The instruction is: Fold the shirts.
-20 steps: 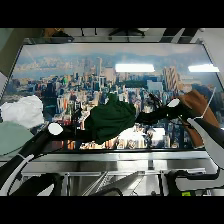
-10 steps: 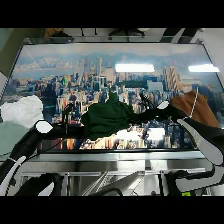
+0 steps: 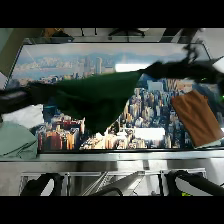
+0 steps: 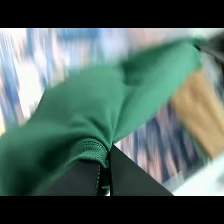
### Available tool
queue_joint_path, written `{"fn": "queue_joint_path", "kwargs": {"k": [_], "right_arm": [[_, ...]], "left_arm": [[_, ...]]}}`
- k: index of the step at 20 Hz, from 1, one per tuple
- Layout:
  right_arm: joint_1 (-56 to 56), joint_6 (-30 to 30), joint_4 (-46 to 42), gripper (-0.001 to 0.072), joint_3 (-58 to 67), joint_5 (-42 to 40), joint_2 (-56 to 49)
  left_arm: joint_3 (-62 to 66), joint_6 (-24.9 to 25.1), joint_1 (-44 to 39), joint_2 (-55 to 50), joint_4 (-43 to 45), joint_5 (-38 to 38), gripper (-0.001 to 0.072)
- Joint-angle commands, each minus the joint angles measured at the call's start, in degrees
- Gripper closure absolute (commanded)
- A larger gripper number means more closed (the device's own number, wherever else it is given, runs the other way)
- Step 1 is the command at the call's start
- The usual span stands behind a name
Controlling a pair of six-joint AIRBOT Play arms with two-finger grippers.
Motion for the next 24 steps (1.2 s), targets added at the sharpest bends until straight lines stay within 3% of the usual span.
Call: {"fn": "queue_joint_path", "kwargs": {"k": [1, 5, 9, 12, 14, 19, 22, 23, 24], "right_arm": [[-1.2, -1.9, 0.7, 0.0687, 16.7, -0.5, 6.2], [-1.2, -2.3, -6.3, 0.0688, 28.9, -5.1, 7.3], [-1.2, -2.3, -13.0, 0.0688, 29.3, -6.7, 3.0], [-0.9, -2.3, -13.0, 0.0688, 29.3, -5.1, -8.7], [0.3, -2.3, -12.7, 0.0688, 29.3, -5.1, -18.3], [5.8, -2.3, -12.7, 0.0687, 29.3, -7.3, -43.9], [7.8, -2.0, -12.5, 0.0686, 29.3, -11.7, -52.9], [8.0, -2.0, -12.5, 0.0625, 29.3, -12.7, -53.9], [7.9, -1.3, -12.8, 0.0434, 29.3, -13.0, -53.8]], "left_arm": [[20.2, -0.1, 7.3, 3.6, 0.2, -4.9, 0.0687], [34.7, -0.1, 10.2, 2.5, 0.7, -5.0, 0.0687], [36.4, -0.1, 10.3, -4.6, 0.6, -7.8, 0.0687], [29.5, 0.9, 5.9, -12.2, 0.7, -8.4, 0.0687], [22.8, 4.5, 2.2, -19.0, 0.8, -6.6, 0.0687], [8.2, 12.2, -0.7, -40.7, 0.8, 4.8, 0.0687], [9.2, 14.5, 0.7, -53.1, 0.7, 8.6, 0.0686], [11.7, 14.5, 1.5, -56.6, 0.2, 8.3, 0.0684], [14.5, 14.3, 2.2, -59.3, 0.2, 7.6, 0.0683]]}}
